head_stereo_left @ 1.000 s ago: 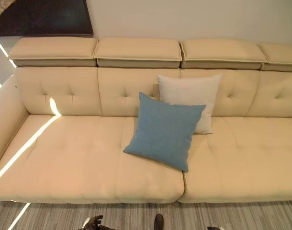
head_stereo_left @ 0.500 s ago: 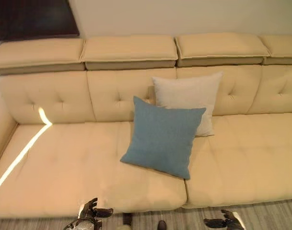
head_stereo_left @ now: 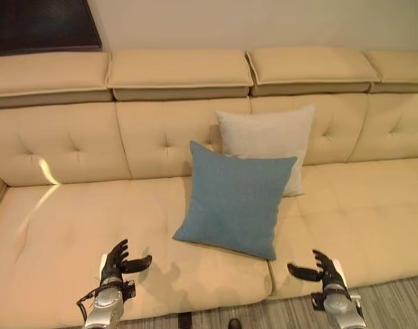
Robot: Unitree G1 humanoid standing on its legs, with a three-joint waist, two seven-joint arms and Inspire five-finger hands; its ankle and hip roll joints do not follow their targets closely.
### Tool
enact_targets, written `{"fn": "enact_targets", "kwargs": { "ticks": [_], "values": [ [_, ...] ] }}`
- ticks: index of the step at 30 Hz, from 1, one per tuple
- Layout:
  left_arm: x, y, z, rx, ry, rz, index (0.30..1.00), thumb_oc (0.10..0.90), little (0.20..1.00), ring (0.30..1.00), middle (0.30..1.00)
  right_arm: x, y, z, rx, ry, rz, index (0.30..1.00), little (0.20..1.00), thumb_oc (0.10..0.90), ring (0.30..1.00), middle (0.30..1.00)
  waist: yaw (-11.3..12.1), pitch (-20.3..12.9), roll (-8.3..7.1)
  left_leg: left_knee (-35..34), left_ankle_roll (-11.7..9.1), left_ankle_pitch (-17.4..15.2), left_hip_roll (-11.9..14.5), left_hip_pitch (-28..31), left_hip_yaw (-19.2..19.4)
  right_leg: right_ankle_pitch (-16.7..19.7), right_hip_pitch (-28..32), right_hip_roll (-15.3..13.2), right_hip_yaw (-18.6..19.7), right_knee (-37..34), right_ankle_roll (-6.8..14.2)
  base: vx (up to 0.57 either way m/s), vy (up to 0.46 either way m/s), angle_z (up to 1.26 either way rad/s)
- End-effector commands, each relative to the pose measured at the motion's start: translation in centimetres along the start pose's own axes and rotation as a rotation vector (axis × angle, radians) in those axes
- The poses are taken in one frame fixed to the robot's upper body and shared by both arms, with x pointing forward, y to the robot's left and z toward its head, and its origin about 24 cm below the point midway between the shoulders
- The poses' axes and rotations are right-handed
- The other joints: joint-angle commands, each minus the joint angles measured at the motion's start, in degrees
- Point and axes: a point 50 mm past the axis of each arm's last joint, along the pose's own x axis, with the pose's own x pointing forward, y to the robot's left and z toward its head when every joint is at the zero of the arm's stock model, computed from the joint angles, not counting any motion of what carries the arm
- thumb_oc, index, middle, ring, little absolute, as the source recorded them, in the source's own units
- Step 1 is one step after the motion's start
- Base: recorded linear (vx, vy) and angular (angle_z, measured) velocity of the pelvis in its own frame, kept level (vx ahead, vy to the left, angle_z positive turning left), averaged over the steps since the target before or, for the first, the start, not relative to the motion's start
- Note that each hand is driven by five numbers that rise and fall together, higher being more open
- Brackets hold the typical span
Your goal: Pick up all the scattered cushions and arrange them neatly on the sofa.
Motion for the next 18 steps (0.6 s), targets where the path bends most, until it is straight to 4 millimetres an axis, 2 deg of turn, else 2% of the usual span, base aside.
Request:
{"fn": "enact_targets", "kwargs": {
  "ticks": [1,2,4,5,6,7,8,10,16,17,18],
  "values": [
    [2.0,-1.3,8.7,-0.086,-0.314,-0.014,0.9,0.8,0.9,0.9,0.9,1.8,-3.1,7.3,0.127,-0.262,-0.132,0.9,0.9,0.8,0.9,0.9,0.01,-0.25,0.43,0.16,-2.3,-5.86,0.09,-0.11,0.08,2.63,-5.42,1.29,1.42,0.35,3.69,-0.11,-0.019,-0.14],
    [2.0,-1.3,8.7,-0.087,-0.315,-0.014,0.9,0.8,0.9,0.9,0.9,1.8,-3.1,7.3,0.128,-0.263,-0.132,0.9,0.9,0.8,0.9,0.9,0.0,-0.34,0.43,0.16,-2.3,-5.83,0.1,-0.29,0.07,2.66,-5.6,1.3,1.42,0.35,3.68,-0.15,-0.028,-0.1],
    [2.1,-2.2,10.4,-0.111,-0.364,-0.041,0.9,0.8,0.9,0.9,0.9,2.0,-2.7,9.1,0.164,-0.312,-0.121,0.9,0.9,0.8,0.9,0.9,-0.16,-0.26,0.64,0.16,-2.36,-5.29,0.17,-2.78,-0.03,3.31,-8.31,1.41,1.5,0.35,3.8,-0.11,-0.028,-0.03],
    [2.2,-3.4,12.5,-0.16,-0.419,-0.061,0.9,0.8,0.9,0.9,0.9,2.1,-2.1,11.2,0.209,-0.37,-0.109,0.9,0.9,0.8,0.9,0.9,-0.26,0.46,0.87,0.16,-2.41,-4.65,0.15,-5.12,-0.26,4.08,-10.8,1.48,1.44,0.35,3.89,-0.1,-0.029,-0.04],
    [2.2,-3.4,12.5,-0.161,-0.42,-0.061,0.9,0.8,0.9,0.9,0.9,2.1,-2.2,11.3,0.209,-0.371,-0.109,0.9,0.9,0.8,0.9,0.9,-0.29,0.34,0.89,0.16,-2.41,-4.61,0.15,-5.34,-0.29,4.11,-11.0,1.48,1.41,0.35,3.89,-0.12,-0.036,-0.03],
    [2.3,-4.4,14.2,-0.188,-0.463,-0.082,0.9,0.8,0.9,0.9,0.9,2.2,-1.7,13.1,0.242,-0.416,-0.099,0.9,0.9,0.8,0.9,0.9,-0.36,0.85,1.03,0.16,-2.48,-3.95,-0.02,-7.7,-0.54,4.88,-13.41,1.53,1.37,0.35,3.88,-0.05,-0.017,0.01],
    [2.3,-4.4,14.3,-0.189,-0.464,-0.082,0.9,0.8,0.9,0.9,0.9,2.2,-1.8,13.1,0.243,-0.416,-0.099,0.9,0.9,0.8,0.9,0.9,-0.38,0.76,1.04,0.16,-2.47,-3.91,-0.02,-7.87,-0.55,4.91,-13.57,1.53,1.35,0.35,3.88,-0.08,-0.025,0.01],
    [2.2,-5.3,16.1,-0.204,-0.511,-0.104,0.9,0.8,0.9,0.9,0.9,2.2,-1.4,14.9,0.272,-0.458,-0.088,0.9,0.9,0.8,0.9,0.9,-0.41,0.98,1.24,0.16,-2.58,-3.14,-0.18,-10.23,-0.68,5.74,-15.87,1.48,1.26,0.35,3.82,-0.03,-0.011,-0.01],
    [2.2,-5.3,16.1,-0.205,-0.512,-0.104,0.9,0.8,0.9,0.9,0.9,2.3,-1.4,15.0,0.273,-0.459,-0.089,0.9,0.9,0.8,0.9,0.9,-0.43,0.82,1.26,0.16,-2.58,-3.09,-0.19,-10.48,-0.71,5.78,-16.11,1.48,1.24,0.35,3.82,0.0,0.0,0.0],
    [2.3,-6.3,21.7,-0.164,-0.637,-0.133,0.9,0.8,0.9,0.9,0.9,2.0,-0.4,20.3,0.35,-0.57,-0.055,0.9,0.9,0.8,0.9,0.9,-0.4,1.54,1.65,0.16,-3.04,-1.55,-0.21,-15.7,-0.92,6.94,-21.23,1.34,1.38,0.35,3.9,0.01,-0.031,0.02],
    [2.3,-6.4,22.8,-0.157,-0.658,-0.137,0.9,0.8,0.9,0.9,0.9,1.9,-0.3,21.4,0.368,-0.596,-0.047,0.9,0.9,0.8,0.9,0.9,-0.49,1.49,1.72,0.16,-3.14,-1.26,-0.26,-16.9,-1.0,7.18,-22.49,1.33,1.43,0.35,3.92,0.01,-0.037,-0.07]
  ]
}}
